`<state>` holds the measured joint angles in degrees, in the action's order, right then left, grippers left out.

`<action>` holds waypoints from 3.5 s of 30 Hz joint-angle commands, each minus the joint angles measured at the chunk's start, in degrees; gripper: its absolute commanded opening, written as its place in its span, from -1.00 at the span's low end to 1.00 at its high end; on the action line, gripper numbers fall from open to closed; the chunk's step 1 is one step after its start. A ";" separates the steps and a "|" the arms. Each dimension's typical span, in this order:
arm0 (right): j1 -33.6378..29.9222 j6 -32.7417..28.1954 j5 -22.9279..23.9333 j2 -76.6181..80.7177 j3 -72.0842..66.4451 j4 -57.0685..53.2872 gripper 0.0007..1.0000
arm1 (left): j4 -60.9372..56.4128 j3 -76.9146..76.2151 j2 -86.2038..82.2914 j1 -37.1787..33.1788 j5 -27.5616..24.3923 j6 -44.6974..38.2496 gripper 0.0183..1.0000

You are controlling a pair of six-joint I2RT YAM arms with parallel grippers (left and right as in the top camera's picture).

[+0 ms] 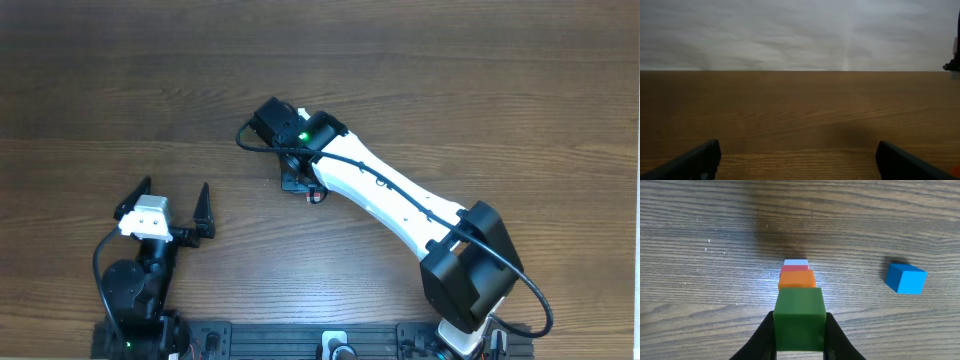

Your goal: Stack Cubes

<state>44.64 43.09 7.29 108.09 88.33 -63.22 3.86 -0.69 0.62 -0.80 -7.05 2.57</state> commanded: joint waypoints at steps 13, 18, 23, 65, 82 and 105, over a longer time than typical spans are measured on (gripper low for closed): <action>-0.20 -0.35 -0.81 0.79 0.76 0.66 -0.98 | 0.04 0.35 -0.46 -0.33 0.48 -0.68 1.00; -0.17 -0.35 -0.79 0.92 0.74 0.85 -0.98 | 0.04 0.35 -0.46 -0.33 0.48 -0.68 1.00; -0.20 -0.35 -0.81 2.34 0.74 0.87 -0.98 | 0.04 0.35 -0.46 -0.33 0.48 -0.66 1.00; -3.39 -7.23 0.26 -15.50 1.70 -3.43 0.99 | 0.04 0.35 -0.46 -0.33 0.48 -0.68 1.00; -16.59 -15.10 -2.56 -17.81 -21.38 8.04 0.98 | 0.04 0.35 -0.46 -0.33 0.48 -0.66 0.99; -17.51 -13.99 -3.34 -3.54 -27.23 18.60 0.88 | 0.04 0.35 -0.46 -0.33 0.48 -0.68 1.00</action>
<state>28.03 28.53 4.43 103.88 61.73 -45.12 3.86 -0.69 0.62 -0.80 -7.05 2.57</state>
